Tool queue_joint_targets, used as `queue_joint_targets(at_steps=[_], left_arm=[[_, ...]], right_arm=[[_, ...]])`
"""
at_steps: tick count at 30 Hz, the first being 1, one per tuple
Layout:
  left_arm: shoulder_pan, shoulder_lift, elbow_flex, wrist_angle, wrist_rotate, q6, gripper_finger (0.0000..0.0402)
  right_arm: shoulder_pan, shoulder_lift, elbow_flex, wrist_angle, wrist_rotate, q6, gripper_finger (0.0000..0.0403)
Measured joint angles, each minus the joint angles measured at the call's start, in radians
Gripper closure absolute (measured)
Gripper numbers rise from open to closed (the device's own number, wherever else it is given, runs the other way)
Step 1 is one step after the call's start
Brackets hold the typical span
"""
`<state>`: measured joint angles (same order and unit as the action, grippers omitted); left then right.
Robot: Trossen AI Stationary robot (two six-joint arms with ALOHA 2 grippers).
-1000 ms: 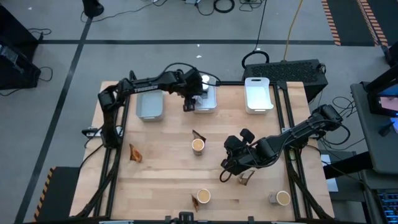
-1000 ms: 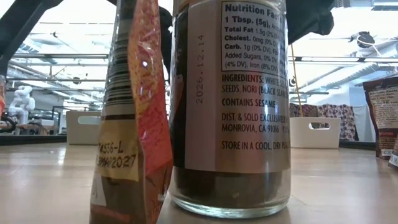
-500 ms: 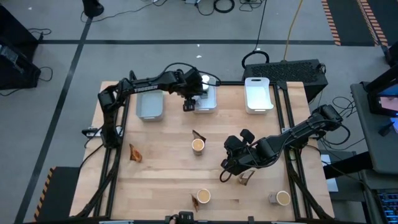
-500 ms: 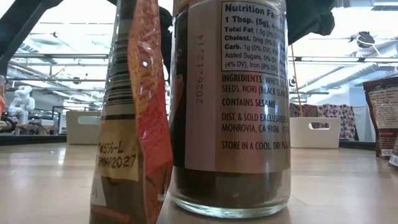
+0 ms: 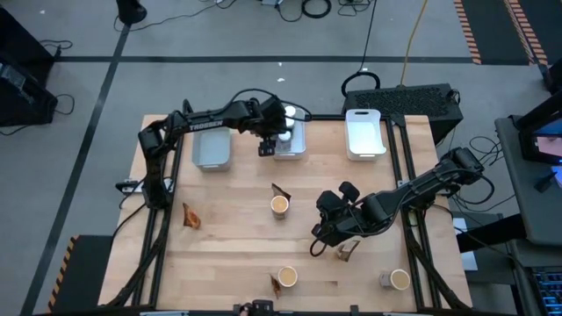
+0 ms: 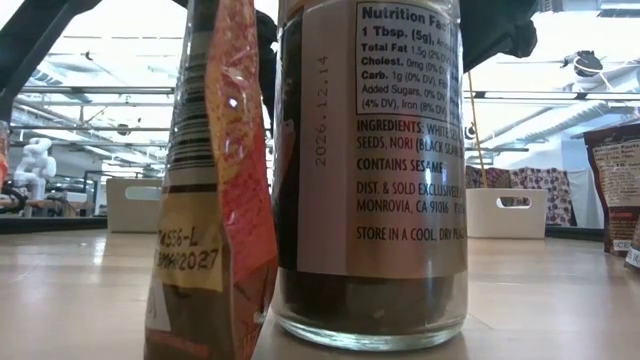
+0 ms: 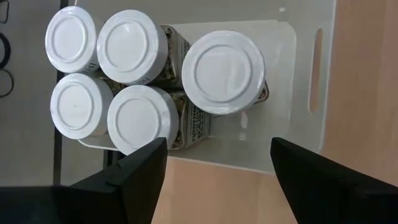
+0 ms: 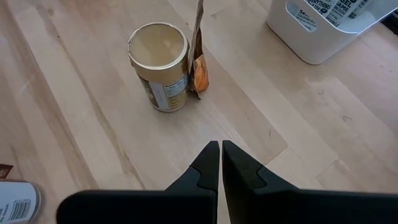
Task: Sort spices by type
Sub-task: Put the orange seasoning bag into the right white bin
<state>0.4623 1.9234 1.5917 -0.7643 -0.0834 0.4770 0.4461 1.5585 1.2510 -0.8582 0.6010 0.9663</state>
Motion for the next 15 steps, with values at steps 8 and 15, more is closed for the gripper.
queue_joint_targets(at_steps=[8,15], left_arm=[[-0.046,-0.006,0.0,0.074,0.004,-0.009,0.011],[-0.039,-0.006,0.0,0.151,-0.021,-0.082,0.011]], right_arm=[[0.0,0.0,0.0,-0.006,0.0,0.002,0.0403],[0.0,0.0,0.0,-0.015,-0.001,0.002,0.0403]])
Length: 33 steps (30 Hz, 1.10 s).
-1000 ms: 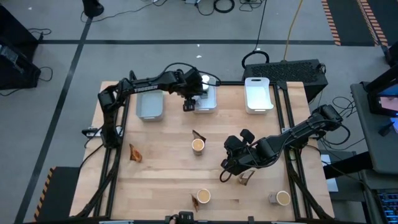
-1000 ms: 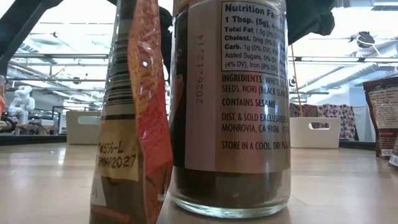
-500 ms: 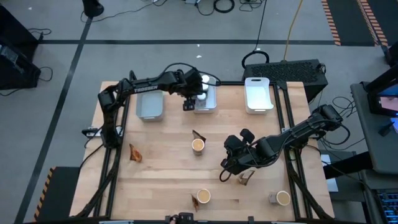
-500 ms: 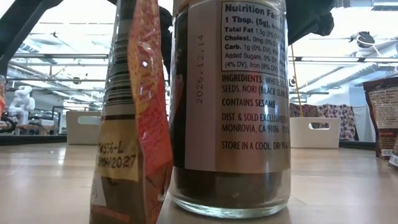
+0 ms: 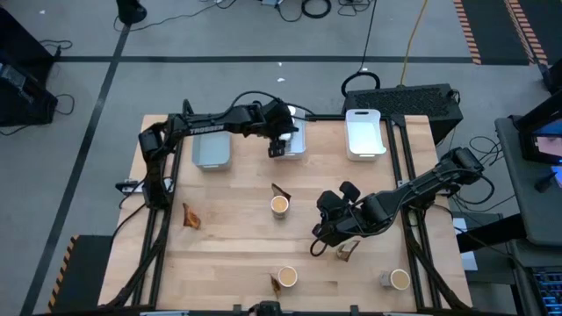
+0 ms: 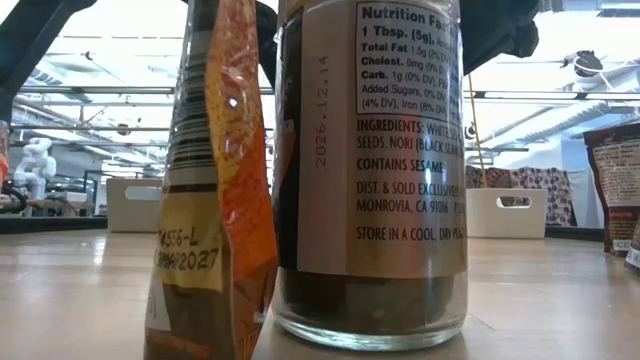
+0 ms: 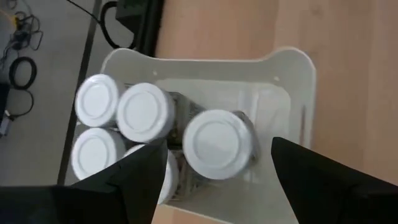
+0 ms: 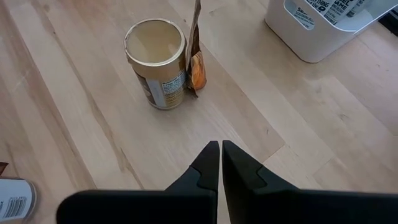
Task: Sort spices by type
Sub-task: Put the orange seasoning bag into the right white bin
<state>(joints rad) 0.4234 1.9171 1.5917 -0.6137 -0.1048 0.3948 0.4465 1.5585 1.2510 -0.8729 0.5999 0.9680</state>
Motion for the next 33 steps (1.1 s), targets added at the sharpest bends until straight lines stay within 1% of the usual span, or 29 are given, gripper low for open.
queue_joint_targets(at_steps=[2,7,10,13,15,17,20,23,25,29,31,33], left_arm=[[0.008,0.0,0.0,0.01,0.006,-0.023,0.011],[0.005,-0.001,0.0,0.008,0.017,-0.025,0.011],[-0.004,-0.02,-0.001,0.015,0.026,-0.062,0.011],[-0.015,-0.086,-0.001,0.04,0.054,-0.084,0.011],[-0.023,-0.139,0.0,0.042,0.067,-0.104,0.011],[-0.03,-0.194,0.0,0.06,0.077,-0.13,0.011],[-0.043,-0.281,0.0,0.042,0.08,-0.162,0.0109],[-0.057,-0.363,0.001,-0.043,0.082,-0.199,0.0109],[-0.068,-0.408,0.001,-0.12,0.087,-0.248,0.0109],[-0.1,-0.504,-0.008,-0.302,0.139,-0.365,0.011],[-0.136,-0.561,-0.042,-0.375,0.153,-0.443,0.011],[-0.191,-0.623,-0.095,-0.412,0.155,-0.525,0.011]], right_arm=[[0.0,0.0,0.0,-0.002,0.0,0.0,0.0403],[0.0,0.0,0.0,-0.011,0.0,0.001,0.0403],[0.007,-0.007,0.0,-0.044,-0.004,0.04,0.0403],[0.021,-0.039,0.0,-0.074,0.005,0.076,0.0403],[0.031,-0.069,0.0,-0.095,0.029,0.093,0.0403],[0.033,-0.108,0.0,-0.101,0.066,0.095,0.0403],[0.029,-0.179,0.0,-0.11,0.127,0.08,0.0403],[0.019,-0.246,0.0,-0.114,0.159,0.038,0.0403],[0.015,-0.288,0.0,-0.114,0.161,0.002,0.0403],[0.018,-0.346,0.0,-0.113,0.156,-0.056,0.0403],[0.028,-0.362,0.0,-0.113,0.148,-0.085,0.0403],[0.036,-0.369,0.0,-0.11,0.13,-0.117,0.0403]])
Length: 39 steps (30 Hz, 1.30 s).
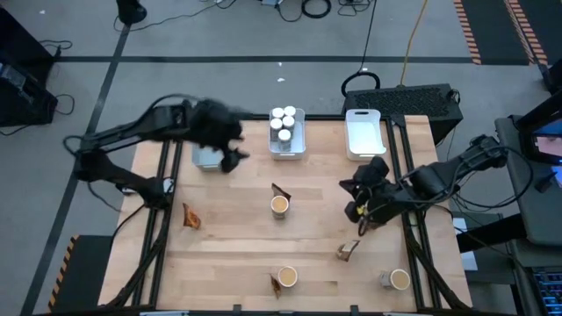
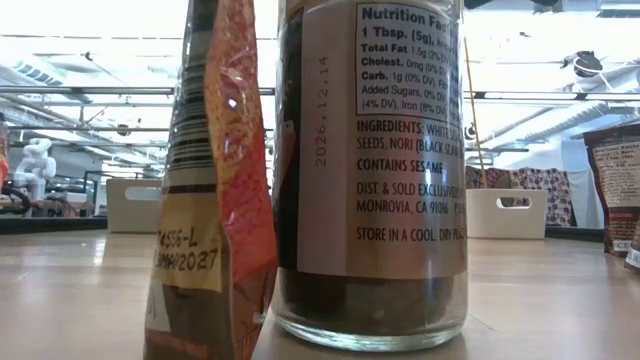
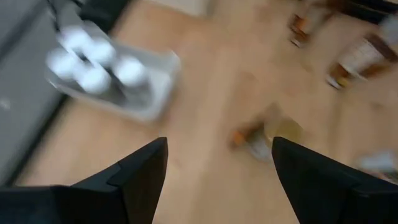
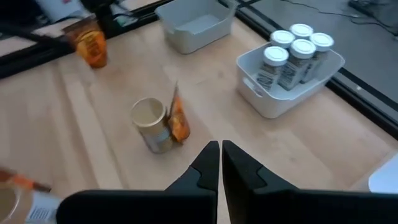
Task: Sort spices by type
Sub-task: Put the orange seasoning bag into the right white bin
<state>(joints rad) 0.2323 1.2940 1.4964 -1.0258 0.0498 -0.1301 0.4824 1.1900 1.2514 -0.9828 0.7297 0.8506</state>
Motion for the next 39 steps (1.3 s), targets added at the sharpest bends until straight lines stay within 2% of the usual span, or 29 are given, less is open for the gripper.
queue_joint_targets(at_steps=[7,11,15,20,26,31,37,39], left_arm=[[-0.238,-0.227,-0.205,-0.012,-0.116,-0.342,0.011],[-0.338,-0.327,-0.309,-0.011,-0.226,-0.454,0.011],[-0.381,-0.374,-0.412,0.017,-0.303,-0.46,0.011],[-0.385,-0.385,-0.56,0.176,-0.268,-0.329,0.011],[-0.368,-0.374,-0.786,0.637,-0.135,-0.178,0.011],[-0.317,-0.344,-0.87,0.841,-0.131,-0.228,0.011],[-0.25,-0.322,-0.87,0.941,-0.177,-0.23,0.011],[-0.222,-0.312,-0.869,1.014,-0.178,-0.231,0.011]], right_arm=[[0.017,0.026,0.0,0.06,-0.001,-0.056,0.0403],[0.009,0.062,0.0,0.153,0.001,-0.103,0.0403],[-0.009,0.105,0.0,0.254,0.002,-0.123,0.0403],[-0.048,0.138,0.0,0.358,-0.011,-0.145,0.0403],[-0.125,0.143,0.0,0.415,-0.145,-0.133,0.0385],[-0.225,0.144,0.0,0.388,-0.287,-0.137,0.0335],[-0.339,0.107,0.0,0.05,-0.632,-0.095,0.0282],[-0.347,0.095,0.0,-0.08,-0.702,-0.05,0.0273]])
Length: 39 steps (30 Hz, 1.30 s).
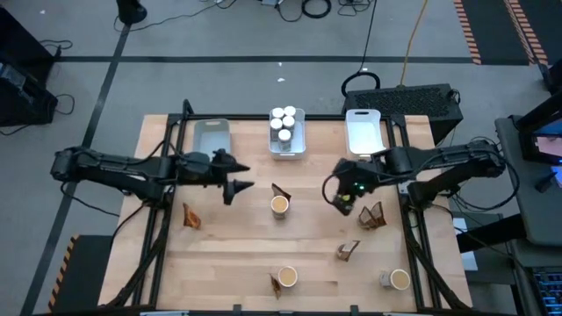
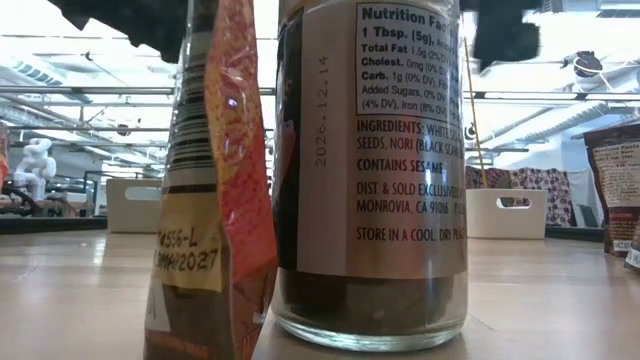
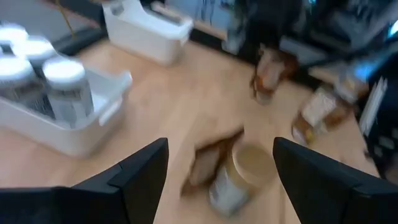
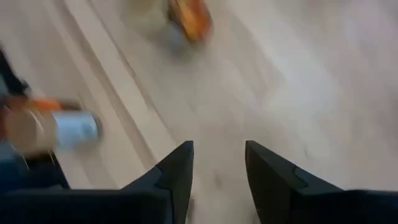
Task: Sort spices by type
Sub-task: Put the orange seasoning bag into the right white bin
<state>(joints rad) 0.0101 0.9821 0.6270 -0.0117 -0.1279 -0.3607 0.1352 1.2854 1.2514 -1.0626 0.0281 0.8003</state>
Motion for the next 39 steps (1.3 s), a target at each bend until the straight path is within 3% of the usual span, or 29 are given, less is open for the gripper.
queue_joint_targets(at_steps=[12,18,39], left_arm=[[0.13,0.012,0.0,0.075,0.066,-0.026,0.011],[0.166,0.011,0.0,0.108,0.082,-0.027,0.011],[0.172,0.011,0.003,0.107,0.099,-0.053,0.011]], right_arm=[[0.063,-0.024,-0.001,-0.353,0.028,0.209,0.0261],[0.055,-0.026,-0.074,-0.349,0.04,0.217,0.0261],[0.085,-0.034,-0.406,-0.036,-0.139,0.322,0.0261]])
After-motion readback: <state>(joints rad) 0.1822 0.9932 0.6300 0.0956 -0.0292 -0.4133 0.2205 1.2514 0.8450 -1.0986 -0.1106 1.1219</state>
